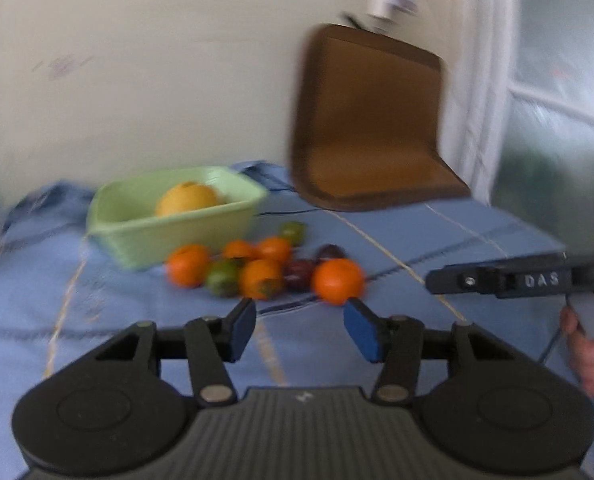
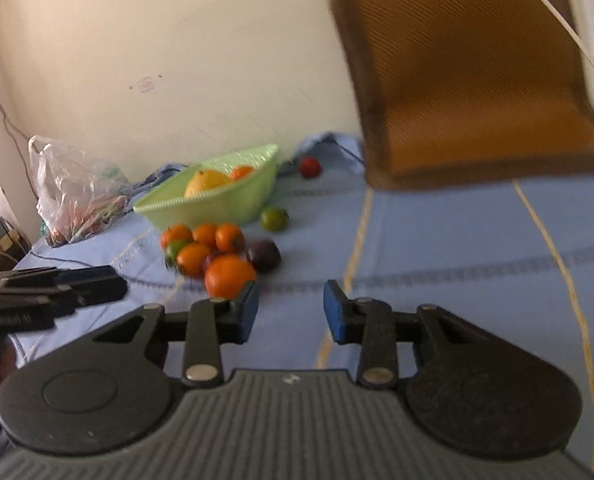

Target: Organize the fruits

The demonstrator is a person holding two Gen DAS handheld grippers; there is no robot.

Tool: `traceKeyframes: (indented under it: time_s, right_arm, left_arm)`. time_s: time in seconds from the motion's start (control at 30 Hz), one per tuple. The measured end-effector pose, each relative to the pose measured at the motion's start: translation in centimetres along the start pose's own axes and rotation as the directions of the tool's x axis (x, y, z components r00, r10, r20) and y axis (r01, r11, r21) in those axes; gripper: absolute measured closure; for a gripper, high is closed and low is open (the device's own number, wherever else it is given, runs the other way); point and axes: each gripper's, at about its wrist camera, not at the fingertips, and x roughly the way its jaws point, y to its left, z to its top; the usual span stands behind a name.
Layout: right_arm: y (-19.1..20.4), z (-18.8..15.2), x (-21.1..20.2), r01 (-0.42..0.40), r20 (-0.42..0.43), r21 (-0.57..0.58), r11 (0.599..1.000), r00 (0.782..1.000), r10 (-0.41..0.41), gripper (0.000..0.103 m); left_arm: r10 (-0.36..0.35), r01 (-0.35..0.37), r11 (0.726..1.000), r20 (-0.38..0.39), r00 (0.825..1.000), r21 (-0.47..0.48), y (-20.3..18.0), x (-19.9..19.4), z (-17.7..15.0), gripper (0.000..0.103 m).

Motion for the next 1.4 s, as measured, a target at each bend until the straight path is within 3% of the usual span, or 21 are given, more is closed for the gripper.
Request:
traceKeyframes:
  time_s: [0.13, 0.5, 0.67, 0.9, 1.13, 1.27, 1.33, 1.4]
  right_arm:
    - [-0.5, -0.1, 0.0, 0.024, -0.018, 0.017, 1.0, 1.0, -0.023, 0.066]
    - [-2.0, 5.5, 5.0, -0.081, -0.049, 0.033, 0.996, 0.995, 0.083, 0.066]
    - [-0.8, 6.8, 8.2, -0.143, -0.085, 0.002, 0.99, 0.986, 0.142, 0.066]
    - [-0.3, 12.3, 13.7, -0.045, -0.002, -0.124, 0.991, 0.999, 0.045, 0.064]
    - [0.5, 14.2, 22.6, -0.028, -0.14, -0.277, 0.961, 0.99, -0.012, 0.064]
    - [-0.4, 14.9, 25.3, -0.058, -0.184, -0.21, 0.976, 0.983, 0.019, 0.065]
    - [-1.4, 15.1, 25.5, -0.054, -0.202, -0.152, 0.987, 0.979, 0.022, 0.079]
    - [-2.5, 15.1, 24.8, -0.072, -0.216, -0.107, 0.992, 0.975, 0.047, 0.079]
  left_arm:
    - [0.023, -0.026, 0.992, 0.029, 0.999, 0.123, -3.1, 1.9, 1.0, 0.052]
    - [0.052, -0.052, 0.975, 0.004, 0.999, 0.216, -5.6, 5.6, 1.1, 0.052]
    - [0.043, -0.039, 0.977, -0.017, 0.999, 0.211, -5.4, 6.2, 1.3, 0.05]
    - [0.056, -0.052, 0.979, -0.013, 0.998, 0.197, -5.2, 6.5, 1.2, 0.055]
    - [0.031, -0.029, 0.986, -0.013, 0.999, 0.167, -4.7, 6.6, 1.3, 0.057]
    - [0.033, -0.032, 0.989, -0.006, 0.999, 0.147, -4.4, 6.4, 1.3, 0.064]
    - [0.026, -0.026, 0.992, -0.003, 1.0, 0.123, -4.0, 6.3, 1.4, 0.066]
    - [0.017, -0.017, 0.994, -0.002, 1.0, 0.108, -3.7, 6.2, 1.4, 0.066]
